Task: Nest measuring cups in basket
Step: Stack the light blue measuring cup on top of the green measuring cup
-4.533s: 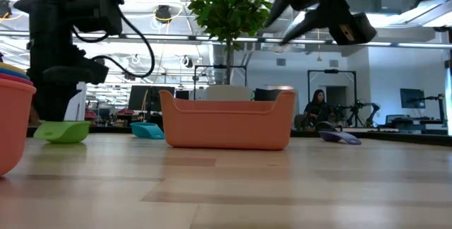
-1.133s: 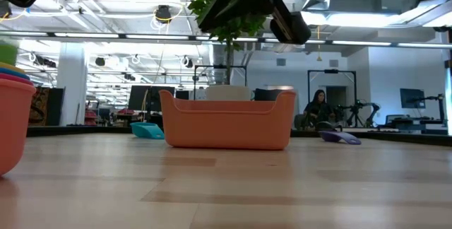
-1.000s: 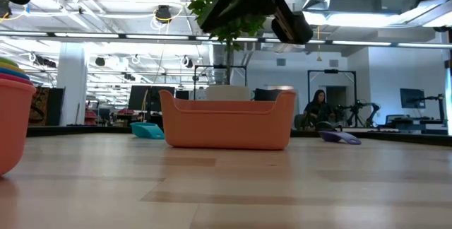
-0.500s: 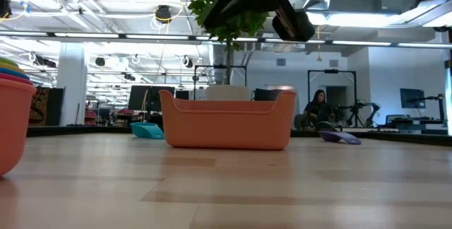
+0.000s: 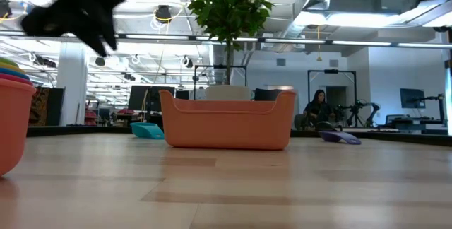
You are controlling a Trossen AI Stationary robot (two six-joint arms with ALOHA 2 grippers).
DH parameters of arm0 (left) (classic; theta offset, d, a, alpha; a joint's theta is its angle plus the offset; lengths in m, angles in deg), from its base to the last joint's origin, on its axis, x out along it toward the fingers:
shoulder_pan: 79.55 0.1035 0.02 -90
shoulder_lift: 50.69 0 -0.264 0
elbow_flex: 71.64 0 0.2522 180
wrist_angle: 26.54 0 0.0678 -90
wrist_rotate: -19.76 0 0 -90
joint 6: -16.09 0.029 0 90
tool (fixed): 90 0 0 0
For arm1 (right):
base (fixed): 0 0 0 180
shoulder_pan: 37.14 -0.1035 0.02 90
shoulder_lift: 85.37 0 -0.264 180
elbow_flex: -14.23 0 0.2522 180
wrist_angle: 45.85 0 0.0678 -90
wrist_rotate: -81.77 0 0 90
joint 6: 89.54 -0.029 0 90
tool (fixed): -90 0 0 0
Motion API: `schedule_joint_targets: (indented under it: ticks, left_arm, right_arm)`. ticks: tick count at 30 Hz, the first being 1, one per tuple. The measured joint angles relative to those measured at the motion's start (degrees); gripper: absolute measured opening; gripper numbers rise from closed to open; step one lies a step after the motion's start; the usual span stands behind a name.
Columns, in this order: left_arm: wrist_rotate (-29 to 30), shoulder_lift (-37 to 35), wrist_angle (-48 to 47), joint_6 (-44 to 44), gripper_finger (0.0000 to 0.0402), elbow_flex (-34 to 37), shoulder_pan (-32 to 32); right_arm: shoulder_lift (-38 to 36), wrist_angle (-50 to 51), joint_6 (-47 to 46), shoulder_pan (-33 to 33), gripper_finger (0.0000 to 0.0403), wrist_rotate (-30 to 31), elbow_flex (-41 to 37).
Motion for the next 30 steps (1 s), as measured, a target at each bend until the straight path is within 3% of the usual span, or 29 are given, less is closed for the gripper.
schedule_joint_targets:
  ticks: [8, 16, 25, 30]
  left_arm:
    - [-9.69, 0.11, 0.0, 16.77, 0.0106, 0.0, 16.28]
    - [-14.8, 0.11, 0.77, 39.81, 0.0141, 0.0, 35.15]
    - [-30.2, 0.96, 8.49, 60.65, 0.0149, -0.01, 59.66]
    - [-31.75, 4.66, 10.21, 68.02, 0.0149, -0.02, 67.95]
  right_arm:
    - [-5.44, 3.54, 0.41, 6.46, 0.0026, 0.33, -5.77]
    - [-4.98, 9.88, 2.65, 15.11, 0.0046, -0.21, -6.74]
    - [-5.02, 3.34, 9.98, 32.28, 0.0025, -9.78, -6.74]
    - [-5.31, -0.69, 9.71, 36.45, 0.0016, -11.99, -6.74]
